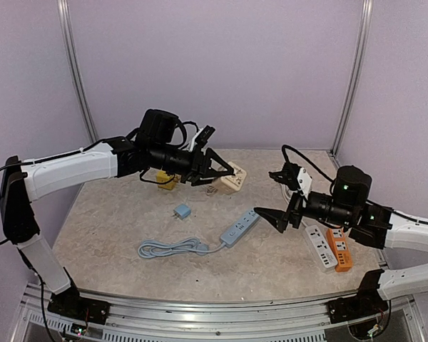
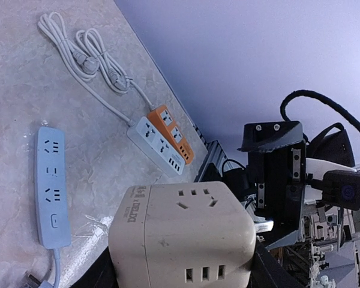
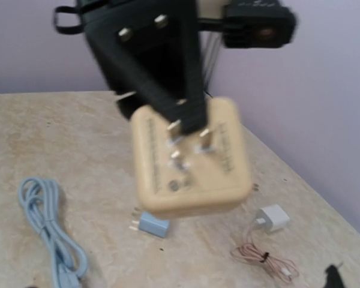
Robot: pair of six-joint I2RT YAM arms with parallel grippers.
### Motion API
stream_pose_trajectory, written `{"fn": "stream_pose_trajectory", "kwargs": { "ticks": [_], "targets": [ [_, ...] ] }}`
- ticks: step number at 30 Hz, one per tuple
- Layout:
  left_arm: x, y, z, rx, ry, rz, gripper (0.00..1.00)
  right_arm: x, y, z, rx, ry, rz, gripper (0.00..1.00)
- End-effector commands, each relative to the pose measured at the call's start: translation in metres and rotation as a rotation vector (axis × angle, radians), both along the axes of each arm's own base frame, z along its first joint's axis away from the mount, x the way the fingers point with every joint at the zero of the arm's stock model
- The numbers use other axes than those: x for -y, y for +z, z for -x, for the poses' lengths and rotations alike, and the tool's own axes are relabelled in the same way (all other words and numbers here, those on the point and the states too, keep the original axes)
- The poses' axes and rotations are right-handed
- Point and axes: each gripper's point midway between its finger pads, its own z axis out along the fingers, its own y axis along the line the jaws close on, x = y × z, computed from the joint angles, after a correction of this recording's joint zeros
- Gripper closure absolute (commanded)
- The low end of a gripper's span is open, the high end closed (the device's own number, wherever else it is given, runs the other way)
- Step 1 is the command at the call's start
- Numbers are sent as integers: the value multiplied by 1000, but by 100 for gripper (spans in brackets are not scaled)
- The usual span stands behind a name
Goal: Insert the plug
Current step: Pass from the left arm to the right
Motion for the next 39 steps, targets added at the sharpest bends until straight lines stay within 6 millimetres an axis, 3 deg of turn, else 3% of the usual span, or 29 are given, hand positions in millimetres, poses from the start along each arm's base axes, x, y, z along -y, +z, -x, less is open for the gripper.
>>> {"fn": "stream_pose_trajectory", "kwargs": {
  "ticks": [1, 6, 16, 39],
  "targets": [
    [15, 50, 20, 51, -90, 155, 98, -5, 15, 18, 89, 88, -46, 0],
    [29, 52, 33, 11, -156, 209, 98, -6, 10, 16, 116, 81, -27, 0],
    [49, 56, 49, -38, -243, 286, 97, -6, 17, 14, 165, 63, -64, 1],
    [62, 49, 54, -118, -292, 334, 97, -10, 22, 12, 239, 55, -96, 26]
  ]
}}
